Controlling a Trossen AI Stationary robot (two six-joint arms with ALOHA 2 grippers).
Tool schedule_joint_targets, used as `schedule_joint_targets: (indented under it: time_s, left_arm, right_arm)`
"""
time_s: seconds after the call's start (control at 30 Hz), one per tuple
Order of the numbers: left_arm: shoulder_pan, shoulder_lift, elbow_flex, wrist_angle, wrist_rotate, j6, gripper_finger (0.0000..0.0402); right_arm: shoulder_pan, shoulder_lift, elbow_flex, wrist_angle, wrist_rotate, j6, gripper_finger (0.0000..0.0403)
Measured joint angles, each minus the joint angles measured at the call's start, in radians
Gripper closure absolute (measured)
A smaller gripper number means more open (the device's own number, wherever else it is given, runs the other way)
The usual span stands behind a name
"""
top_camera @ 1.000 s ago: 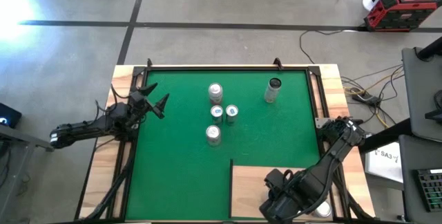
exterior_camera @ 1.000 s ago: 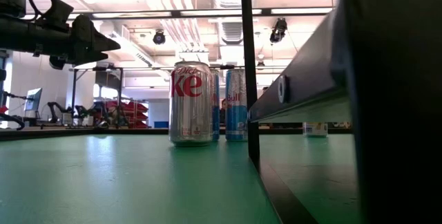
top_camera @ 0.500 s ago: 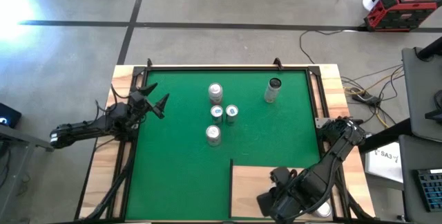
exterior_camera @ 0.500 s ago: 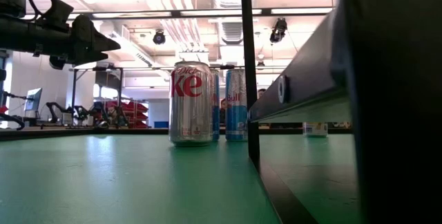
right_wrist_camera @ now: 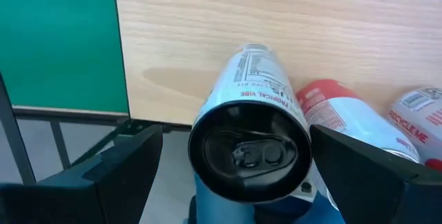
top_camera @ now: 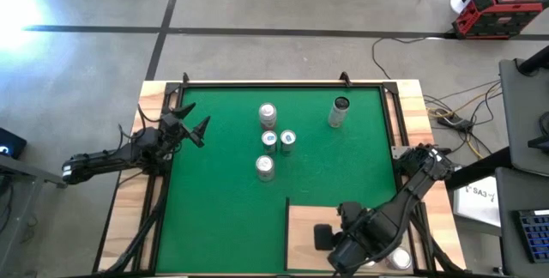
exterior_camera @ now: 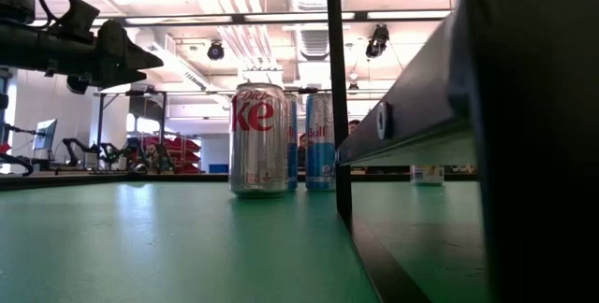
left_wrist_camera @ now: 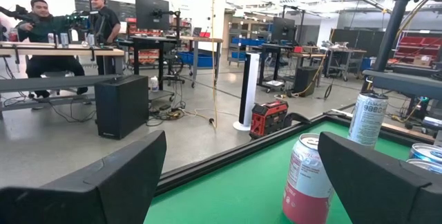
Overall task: Place canned beverage on shelf
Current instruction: Put the right white-yellow soda can on the shelf
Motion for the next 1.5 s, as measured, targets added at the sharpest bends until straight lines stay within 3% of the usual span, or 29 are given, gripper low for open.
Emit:
schedule_joint_targets:
  time_s: [0.67,1.2,1.5]
  left_arm:
    - [0.0,0.0,0.0,0.0,0.0,0.0,0.0038]
    - [0.0,0.0,0.0,0.0,0.0,0.0,0.0038]
    - [0.0,0.0,0.0,0.0,0.0,0.0,0.0038]
  right_arm:
    - [-0.004,0.002,-0.075,-0.017,-0.035,-0.039,0.005]
    - [-0.004,0.001,-0.108,0.079,-0.036,-0.136,0.015]
    - [-0.005,0.0,-0.114,0.094,-0.05,0.008,0.0143]
